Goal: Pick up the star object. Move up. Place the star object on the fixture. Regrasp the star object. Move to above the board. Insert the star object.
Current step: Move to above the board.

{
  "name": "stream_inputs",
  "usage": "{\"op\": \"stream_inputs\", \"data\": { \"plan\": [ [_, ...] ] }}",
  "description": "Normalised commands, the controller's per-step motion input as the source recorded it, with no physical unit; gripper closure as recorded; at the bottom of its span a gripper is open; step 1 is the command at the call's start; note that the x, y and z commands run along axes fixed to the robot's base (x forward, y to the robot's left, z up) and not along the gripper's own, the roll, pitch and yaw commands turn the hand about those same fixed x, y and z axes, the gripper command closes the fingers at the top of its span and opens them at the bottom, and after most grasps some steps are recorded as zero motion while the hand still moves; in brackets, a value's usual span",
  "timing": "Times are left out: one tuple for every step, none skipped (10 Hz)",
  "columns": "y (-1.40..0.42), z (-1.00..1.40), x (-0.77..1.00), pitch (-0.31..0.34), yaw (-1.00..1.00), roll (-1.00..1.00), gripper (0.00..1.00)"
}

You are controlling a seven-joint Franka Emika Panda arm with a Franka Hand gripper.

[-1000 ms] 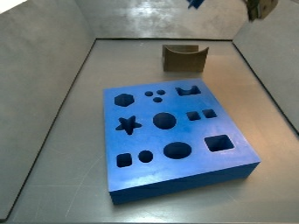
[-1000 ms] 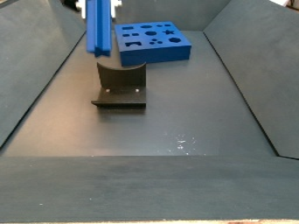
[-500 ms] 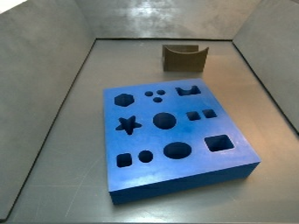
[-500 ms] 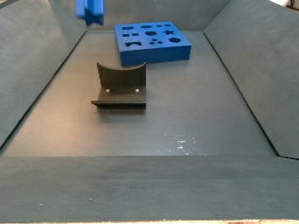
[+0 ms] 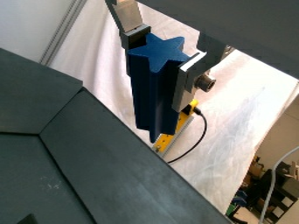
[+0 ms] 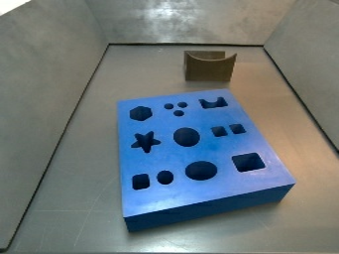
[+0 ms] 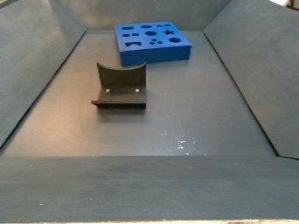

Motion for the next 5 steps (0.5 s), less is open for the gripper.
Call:
{"op": "stream_inputs", "data": {
  "plan": [
    [-1.0,0.09,-0.65,-0.018,-0.08,-1.0,1.0],
    [-1.0,0.07,-0.65,-0.027,-0.08,-1.0,1.0],
    [-1.0,0.08,-0.69,-0.046,-0.08,-1.0,1.0],
    [-1.0,0.07,-0.7,-0.057,-0.09,-1.0,1.0],
    [-1.0,0.07,-0.71,-0.06,-0.09,-1.0,1.0]
  ]
}}
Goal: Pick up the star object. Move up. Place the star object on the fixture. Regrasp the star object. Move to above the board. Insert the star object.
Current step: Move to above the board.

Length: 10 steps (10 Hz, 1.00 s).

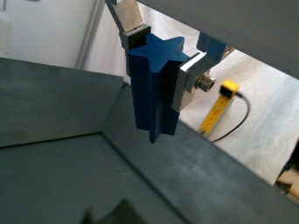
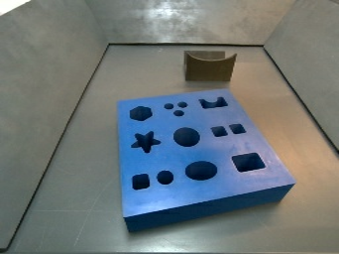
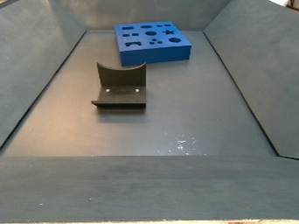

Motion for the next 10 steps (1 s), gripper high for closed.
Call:
{"op": "stream_inputs", "data": {
  "plan": [
    [-1.0,0.07,-0.74,-0.065,-0.1,-1.0,1.0],
    [-1.0,0.07,-0.75,-0.067,-0.1,-1.0,1.0],
    [-1.0,0.07,-0.79,-0.074,-0.1,-1.0,1.0],
    [-1.0,0.07,-0.81,-0.077,-0.1,-1.0,1.0],
    [-0.85,0.06,-0.75,-0.095,-0.1,-1.0,1.0],
    [-0.65,0.04,-0.61,-0.103,-0.1,-1.0,1.0],
    [-0.29,0.02,-0.34,-0.108,-0.08,-0.92,1.0],
    [-0.15,0.01,-0.21,-0.079,-0.06,-0.71,1.0],
    [-0.08,0.0,-0.12,-0.048,-0.03,-0.45,1.0],
    [-0.06,0.0,-0.09,-0.043,-0.03,-0.34,1.0]
  ]
}}
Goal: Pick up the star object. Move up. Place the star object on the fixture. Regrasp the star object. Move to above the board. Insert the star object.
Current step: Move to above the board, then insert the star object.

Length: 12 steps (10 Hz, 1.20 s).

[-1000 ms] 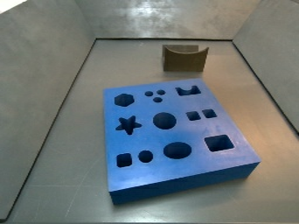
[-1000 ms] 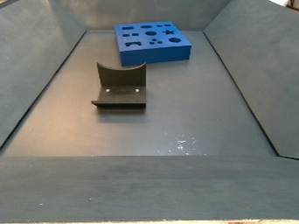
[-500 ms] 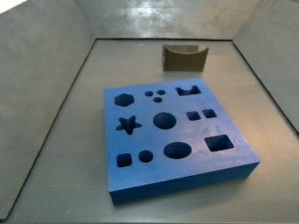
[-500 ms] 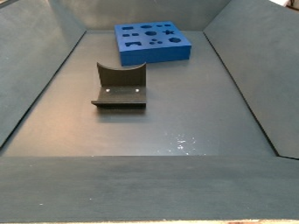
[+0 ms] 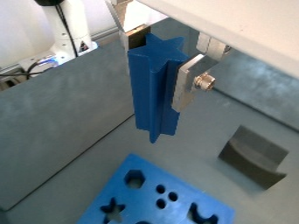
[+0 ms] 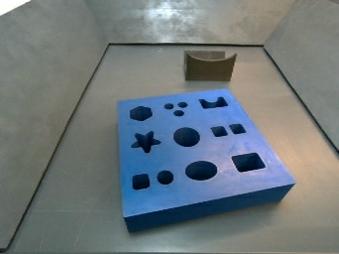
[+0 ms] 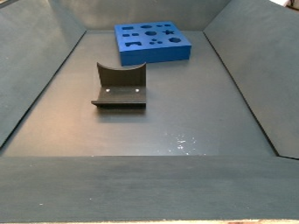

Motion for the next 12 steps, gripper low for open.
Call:
{"op": "stream_inputs", "data": {
  "plan": [
    [-0.02,0.0,-0.06,-0.037,-0.02,-0.2,1.0],
    [-0.07,-0.06,0.0,0.0,0.0,0.0,1.0],
    [-0.35,-0.57,0.29,0.046,-0.38,-0.19,1.0],
    [-0.69,-0.63,-0.13,0.0,-0.43,-0.05,1.0],
    [-0.69,-0.77,-0.23,0.0,-0.33,-0.19,1.0],
    [-0.61,-0.77,-0.23,-0.083,-0.41,-0.18,1.0],
    [-0.62,-0.79,-0.25,-0.026,-0.38,-0.2,1.0],
    [-0.62,-0.79,-0.23,0.0,-0.37,-0.21,1.0],
    [-0.43,-0.77,-0.22,0.003,-0.04,-0.29,1.0],
    [-0.23,-0.61,0.0,0.266,0.71,-0.09,1.0],
    [-0.13,-0.33,-0.1,-0.066,0.11,-0.18,1.0],
    [-0.02,0.0,0.0,-0.023,0.0,0.0,1.0]
  ]
}}
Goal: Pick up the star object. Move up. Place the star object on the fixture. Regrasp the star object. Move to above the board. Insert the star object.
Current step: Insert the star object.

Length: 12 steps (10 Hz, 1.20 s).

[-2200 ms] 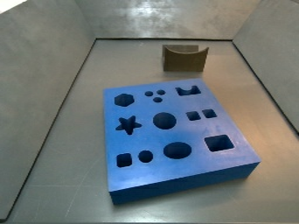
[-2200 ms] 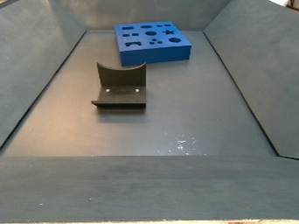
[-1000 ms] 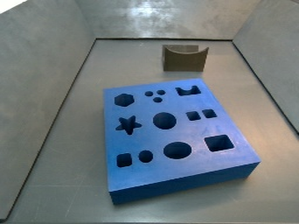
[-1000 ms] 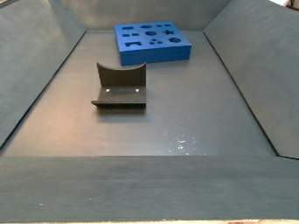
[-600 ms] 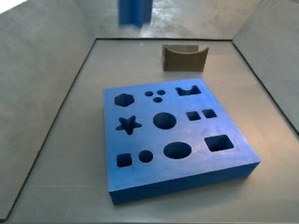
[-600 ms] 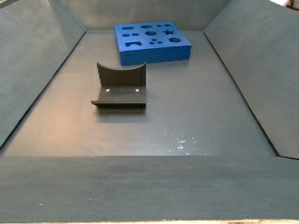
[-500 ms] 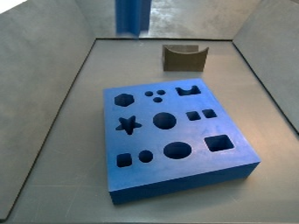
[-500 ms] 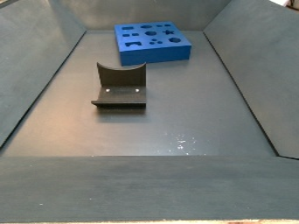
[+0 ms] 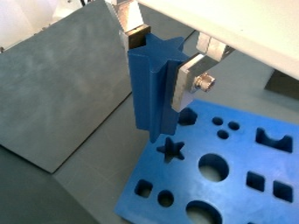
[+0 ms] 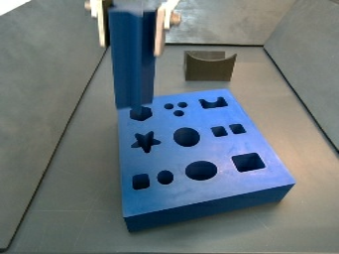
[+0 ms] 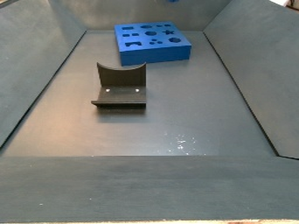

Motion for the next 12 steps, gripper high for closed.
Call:
{"op": "stream_inputs", "data": {
  "plan": [
    [0.04,-0.32,0.36,0.0,-0.78,-0.13,1.0],
    [0.0,-0.51,0.01,-0.009,-1.0,0.0,1.0],
    [0.04,-0.43,0.21,0.0,-0.9,-0.1,1.0],
    [0.0,0.0,0.04,0.031,-0.05,0.0,1.0],
    [0.03,-0.03,0.0,0.0,0.04,0.0,1.0],
    [0.35,-0.18,0.04,0.0,0.57,-0.22,1.0],
    [0.0,-0.1,0.0,0.0,0.0,0.0,1.0],
    [0.06,-0.65,0.12,0.0,0.0,-0.14,1.0],
    [-0.08,-0.84,-0.04,-0.174,0.0,0.04,1.0],
    [0.0,0.0,0.0,-0.006,0.0,0.0,1.0],
    [-0.01,-0.57,0.0,-0.031,0.04,0.06,1.0],
    [0.02,-0.94,0.19,0.0,0.64,-0.09,1.0]
  ]
}}
